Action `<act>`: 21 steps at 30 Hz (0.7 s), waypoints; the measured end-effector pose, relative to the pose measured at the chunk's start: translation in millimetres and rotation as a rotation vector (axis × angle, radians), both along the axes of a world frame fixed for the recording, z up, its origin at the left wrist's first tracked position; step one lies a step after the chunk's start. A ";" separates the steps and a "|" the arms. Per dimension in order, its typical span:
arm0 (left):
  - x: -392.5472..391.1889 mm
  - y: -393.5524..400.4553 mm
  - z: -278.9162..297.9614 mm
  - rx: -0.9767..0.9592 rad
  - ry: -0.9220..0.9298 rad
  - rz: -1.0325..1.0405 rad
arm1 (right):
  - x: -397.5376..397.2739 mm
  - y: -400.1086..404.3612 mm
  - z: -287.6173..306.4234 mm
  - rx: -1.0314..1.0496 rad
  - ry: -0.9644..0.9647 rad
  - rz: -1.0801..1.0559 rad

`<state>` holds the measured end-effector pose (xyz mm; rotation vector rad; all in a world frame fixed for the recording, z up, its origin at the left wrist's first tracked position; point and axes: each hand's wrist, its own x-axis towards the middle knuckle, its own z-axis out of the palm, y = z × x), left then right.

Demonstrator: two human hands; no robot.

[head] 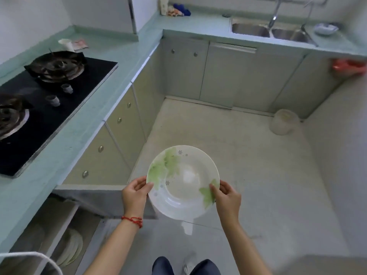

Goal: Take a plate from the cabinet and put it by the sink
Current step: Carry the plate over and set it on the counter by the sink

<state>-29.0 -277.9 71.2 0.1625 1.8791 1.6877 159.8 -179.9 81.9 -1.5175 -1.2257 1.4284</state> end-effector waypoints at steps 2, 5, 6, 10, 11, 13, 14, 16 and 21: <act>12.1 21.7 -2.3 -0.010 -0.003 -0.060 | 18.7 11.0 1.5 0.002 0.013 -0.058; 31.9 51.4 -1.7 -0.006 -0.011 -0.137 | 43.5 25.1 2.2 0.015 0.028 -0.124; 38.3 59.9 -0.9 -0.001 -0.012 -0.154 | 50.9 29.6 2.1 0.021 0.034 -0.144; 58.7 89.4 -1.5 0.014 -0.024 -0.210 | 75.3 49.1 -0.6 0.031 0.039 -0.202; 62.3 96.0 -1.5 0.012 -0.023 -0.220 | 80.0 54.3 -1.3 0.032 0.040 -0.212; 69.1 108.1 -0.9 0.010 -0.020 -0.234 | 87.8 65.3 -3.5 0.027 0.045 -0.224; 72.1 113.5 -0.2 0.011 -0.018 -0.238 | 90.8 70.9 -4.3 0.023 0.047 -0.227; 76.8 124.5 2.2 0.013 -0.011 -0.239 | 95.3 83.2 -5.2 0.018 0.053 -0.228; 74.5 161.1 4.9 0.011 -0.008 -0.232 | 93.7 120.5 -5.6 0.014 0.067 -0.228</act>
